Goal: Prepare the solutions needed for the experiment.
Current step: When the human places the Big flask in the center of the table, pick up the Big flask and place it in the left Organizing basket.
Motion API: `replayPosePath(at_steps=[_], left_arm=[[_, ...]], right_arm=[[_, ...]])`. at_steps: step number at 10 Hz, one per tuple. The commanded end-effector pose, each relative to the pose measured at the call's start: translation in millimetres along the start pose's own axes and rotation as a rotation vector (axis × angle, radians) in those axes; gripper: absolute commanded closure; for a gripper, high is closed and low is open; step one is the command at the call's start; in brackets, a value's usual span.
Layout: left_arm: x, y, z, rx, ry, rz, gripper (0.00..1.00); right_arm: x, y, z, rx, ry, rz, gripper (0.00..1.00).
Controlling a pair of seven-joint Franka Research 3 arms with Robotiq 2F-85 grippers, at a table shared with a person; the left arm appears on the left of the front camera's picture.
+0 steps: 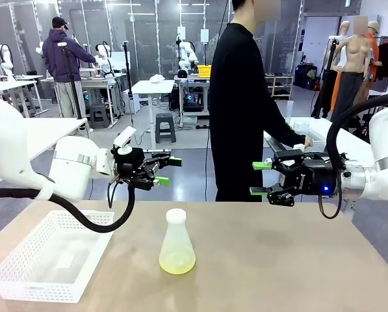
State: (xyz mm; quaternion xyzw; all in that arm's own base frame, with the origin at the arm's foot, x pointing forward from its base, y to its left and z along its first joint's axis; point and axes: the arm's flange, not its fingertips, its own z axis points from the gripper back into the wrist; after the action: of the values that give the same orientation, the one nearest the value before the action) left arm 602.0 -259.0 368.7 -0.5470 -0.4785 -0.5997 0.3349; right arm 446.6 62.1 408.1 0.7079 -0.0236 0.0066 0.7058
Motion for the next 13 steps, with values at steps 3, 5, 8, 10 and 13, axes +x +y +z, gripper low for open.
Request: replayPosePath(at_steps=[3,5,8,10,13], left_arm=[[-33.9,18.5,2.9,-0.085,-0.134,0.066,0.00],[-41.0,18.5,1.7,-0.125,-0.140,0.089,0.00],[-60.0,11.5,1.5,-0.219,-0.104,0.117,0.00],[-66.0,0.8,-2.7,-0.264,-0.045,0.128,0.00],[-78.2,-16.6,-5.8,-0.286,-0.036,0.134,0.00]], right_arm=[[0.6,0.9,-0.3,0.002,0.000,0.008,0.30],[0.6,0.9,-0.3,0.002,0.000,0.008,0.30],[0.6,0.9,-0.3,0.002,0.000,0.008,0.30],[0.6,0.9,-0.3,0.002,0.000,0.008,0.30],[0.6,0.9,-0.3,0.002,0.000,0.008,0.30]])
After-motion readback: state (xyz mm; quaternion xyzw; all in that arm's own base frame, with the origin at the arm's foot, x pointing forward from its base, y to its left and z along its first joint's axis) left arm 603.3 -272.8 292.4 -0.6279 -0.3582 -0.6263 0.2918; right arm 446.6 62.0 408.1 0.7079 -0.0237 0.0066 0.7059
